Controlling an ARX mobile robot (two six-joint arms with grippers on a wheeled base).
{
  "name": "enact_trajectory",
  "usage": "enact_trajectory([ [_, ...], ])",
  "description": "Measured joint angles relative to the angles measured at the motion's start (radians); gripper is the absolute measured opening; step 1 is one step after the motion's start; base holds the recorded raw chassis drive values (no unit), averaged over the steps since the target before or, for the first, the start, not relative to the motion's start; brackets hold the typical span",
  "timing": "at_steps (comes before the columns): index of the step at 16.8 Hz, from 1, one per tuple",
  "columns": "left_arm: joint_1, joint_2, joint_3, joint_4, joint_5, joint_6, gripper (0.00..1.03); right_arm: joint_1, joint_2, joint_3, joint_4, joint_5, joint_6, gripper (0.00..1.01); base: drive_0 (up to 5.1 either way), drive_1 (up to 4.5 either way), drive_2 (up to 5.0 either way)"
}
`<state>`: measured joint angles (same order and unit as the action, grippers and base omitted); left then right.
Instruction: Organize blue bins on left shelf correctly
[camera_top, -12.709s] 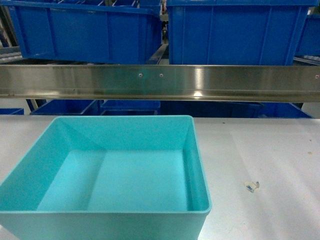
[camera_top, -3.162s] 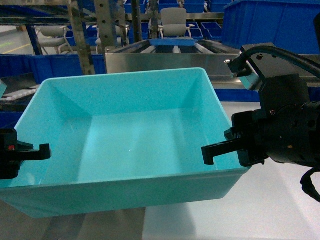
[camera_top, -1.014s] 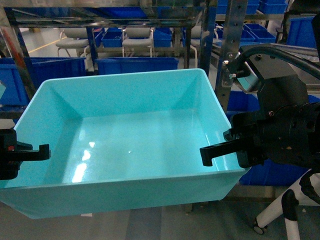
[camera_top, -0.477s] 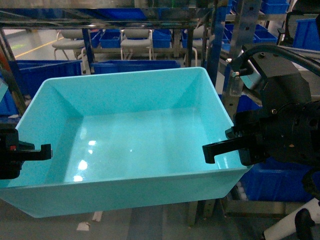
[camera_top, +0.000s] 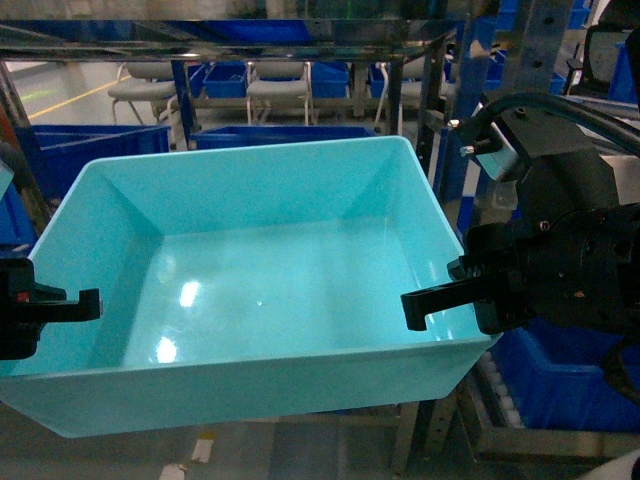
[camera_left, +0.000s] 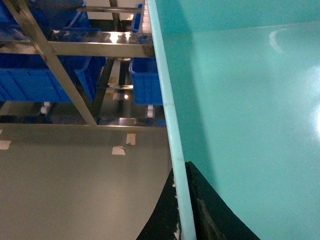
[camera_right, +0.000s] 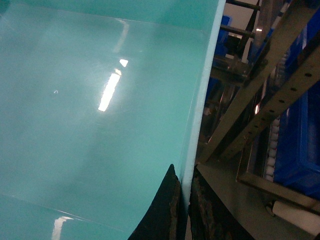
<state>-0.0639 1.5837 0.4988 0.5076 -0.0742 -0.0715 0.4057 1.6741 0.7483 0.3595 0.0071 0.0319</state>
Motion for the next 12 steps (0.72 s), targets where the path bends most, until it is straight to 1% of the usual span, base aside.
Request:
enact_trajectory([
  [8,0.001,0.000,0.000,0.002,0.000,0.000,0.02,0.000,0.000,0.000,0.002,0.000,0.000,0.03,-2.8,4.99,-2.1],
  [9,0.001,0.000,0.000,0.001,0.000,0.000,0.02,0.000,0.000,0.000,0.001,0.000,0.000,0.03,0.0,3.48,-3.5],
  [12,0.001,0.001,0.000,-0.002,0.000,0.000,0.02,0.000,0.005,0.000,0.001,-0.002,0.000,0.03,0.0,0.00,0.0],
])
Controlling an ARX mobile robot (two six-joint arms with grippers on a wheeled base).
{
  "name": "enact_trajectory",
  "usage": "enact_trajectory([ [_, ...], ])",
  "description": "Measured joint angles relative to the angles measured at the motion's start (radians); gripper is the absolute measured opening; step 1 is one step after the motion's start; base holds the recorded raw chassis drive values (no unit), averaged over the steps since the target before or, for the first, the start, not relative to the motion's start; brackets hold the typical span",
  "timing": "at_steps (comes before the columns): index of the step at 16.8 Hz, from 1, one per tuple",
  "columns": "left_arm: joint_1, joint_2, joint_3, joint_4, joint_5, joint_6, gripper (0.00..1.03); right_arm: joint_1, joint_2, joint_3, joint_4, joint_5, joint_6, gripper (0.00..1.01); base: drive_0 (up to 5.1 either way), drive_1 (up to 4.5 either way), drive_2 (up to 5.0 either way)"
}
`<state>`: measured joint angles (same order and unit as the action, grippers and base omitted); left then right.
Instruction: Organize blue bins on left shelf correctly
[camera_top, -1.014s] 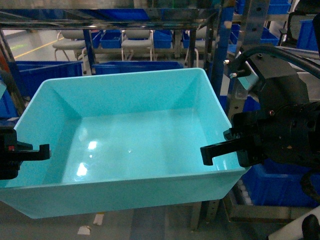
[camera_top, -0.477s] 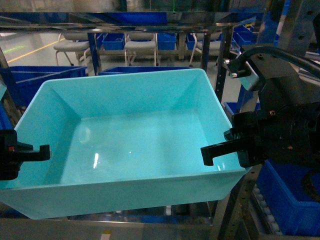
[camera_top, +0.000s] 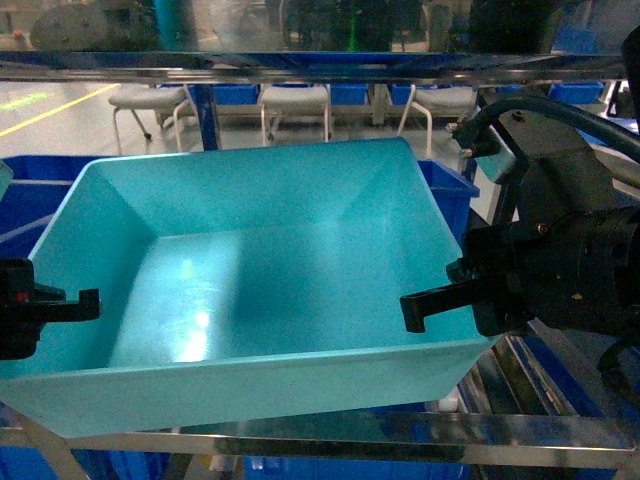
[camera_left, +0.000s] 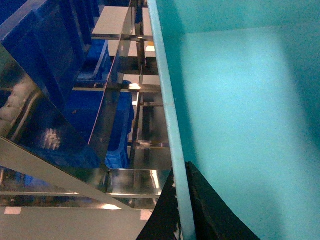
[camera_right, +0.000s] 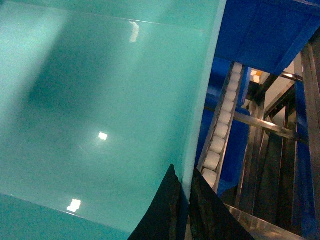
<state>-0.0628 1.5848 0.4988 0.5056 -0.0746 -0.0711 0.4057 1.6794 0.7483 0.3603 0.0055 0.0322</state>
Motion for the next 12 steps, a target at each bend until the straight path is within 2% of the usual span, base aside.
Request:
enact_trajectory([
  [12,0.000,0.000,0.000,0.002,0.000,0.000,0.02,0.000,0.000,0.000,0.001,0.000,0.000,0.03,0.0,0.00,0.0],
])
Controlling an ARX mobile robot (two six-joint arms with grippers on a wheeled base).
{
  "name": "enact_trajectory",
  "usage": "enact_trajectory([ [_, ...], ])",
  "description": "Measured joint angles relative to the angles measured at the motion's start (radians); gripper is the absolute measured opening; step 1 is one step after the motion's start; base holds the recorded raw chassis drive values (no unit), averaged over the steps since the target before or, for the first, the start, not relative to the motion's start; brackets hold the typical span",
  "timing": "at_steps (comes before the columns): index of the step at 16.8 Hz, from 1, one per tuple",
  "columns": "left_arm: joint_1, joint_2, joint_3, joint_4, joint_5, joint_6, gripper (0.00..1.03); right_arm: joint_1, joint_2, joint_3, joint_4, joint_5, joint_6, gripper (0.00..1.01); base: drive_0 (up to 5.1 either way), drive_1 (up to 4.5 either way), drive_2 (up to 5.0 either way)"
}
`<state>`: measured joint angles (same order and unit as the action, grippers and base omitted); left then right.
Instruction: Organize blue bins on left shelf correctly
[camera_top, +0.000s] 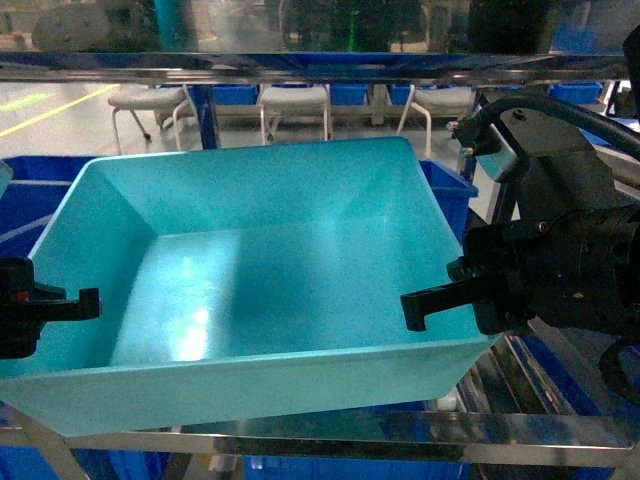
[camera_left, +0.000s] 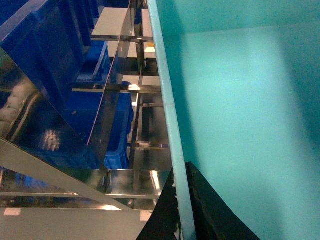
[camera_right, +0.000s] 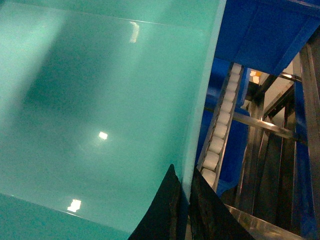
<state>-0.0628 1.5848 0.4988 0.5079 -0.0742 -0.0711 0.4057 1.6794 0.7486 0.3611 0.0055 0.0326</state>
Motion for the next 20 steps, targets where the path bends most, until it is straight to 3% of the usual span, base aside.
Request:
enact_trajectory([
  [17,0.000,0.000,0.000,0.000,0.000,0.000,0.02,0.000,0.000,0.000,0.000,0.000,0.000,0.03,0.0,0.00,0.0],
  [20,0.004,0.000,0.000,-0.002,0.000,0.000,0.02,0.005,0.000,0.000,0.001,0.001,0.000,0.03,3.3,-1.94,-1.9],
])
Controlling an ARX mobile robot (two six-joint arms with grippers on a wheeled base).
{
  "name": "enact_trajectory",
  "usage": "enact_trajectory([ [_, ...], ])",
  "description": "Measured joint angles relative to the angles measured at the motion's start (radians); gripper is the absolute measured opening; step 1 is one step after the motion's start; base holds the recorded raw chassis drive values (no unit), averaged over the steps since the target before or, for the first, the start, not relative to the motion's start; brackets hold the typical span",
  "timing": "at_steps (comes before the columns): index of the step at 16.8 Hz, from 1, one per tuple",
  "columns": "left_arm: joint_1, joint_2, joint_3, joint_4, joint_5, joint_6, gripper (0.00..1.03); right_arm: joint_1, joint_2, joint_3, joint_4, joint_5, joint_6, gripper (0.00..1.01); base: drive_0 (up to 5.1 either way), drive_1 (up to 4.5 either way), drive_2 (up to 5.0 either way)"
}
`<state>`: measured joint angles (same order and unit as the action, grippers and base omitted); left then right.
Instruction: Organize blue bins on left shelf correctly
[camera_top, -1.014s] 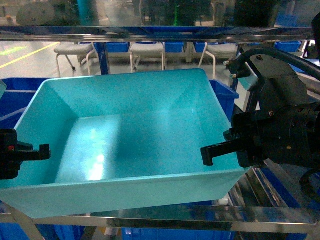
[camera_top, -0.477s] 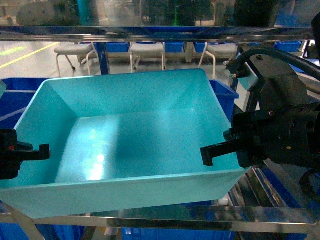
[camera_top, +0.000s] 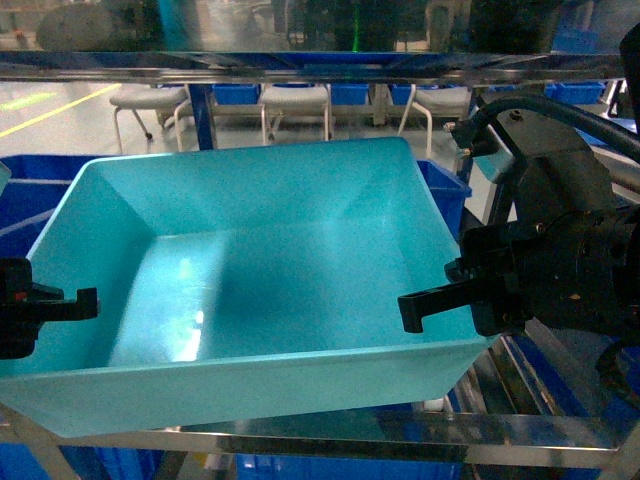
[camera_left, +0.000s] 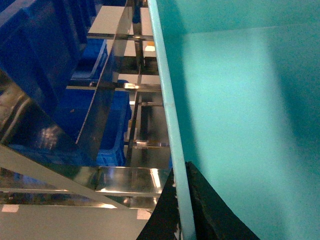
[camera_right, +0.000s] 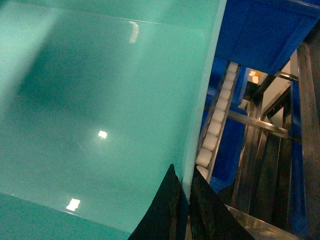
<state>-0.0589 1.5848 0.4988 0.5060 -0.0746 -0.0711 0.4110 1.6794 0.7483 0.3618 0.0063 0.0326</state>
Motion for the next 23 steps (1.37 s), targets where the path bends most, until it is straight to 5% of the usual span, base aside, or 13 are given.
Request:
enact_trajectory([
  [18,-0.003,0.000,0.000,0.002,0.002,0.000,0.02,-0.006,0.000,0.000,-0.007,0.002,0.001,0.03,0.1,0.10,0.1],
  [23,-0.023,0.085,0.088,-0.056,0.026,0.000,0.02,-0.026,0.050,0.050,-0.059,0.045,0.001,0.03,0.0,0.00,0.0],
])
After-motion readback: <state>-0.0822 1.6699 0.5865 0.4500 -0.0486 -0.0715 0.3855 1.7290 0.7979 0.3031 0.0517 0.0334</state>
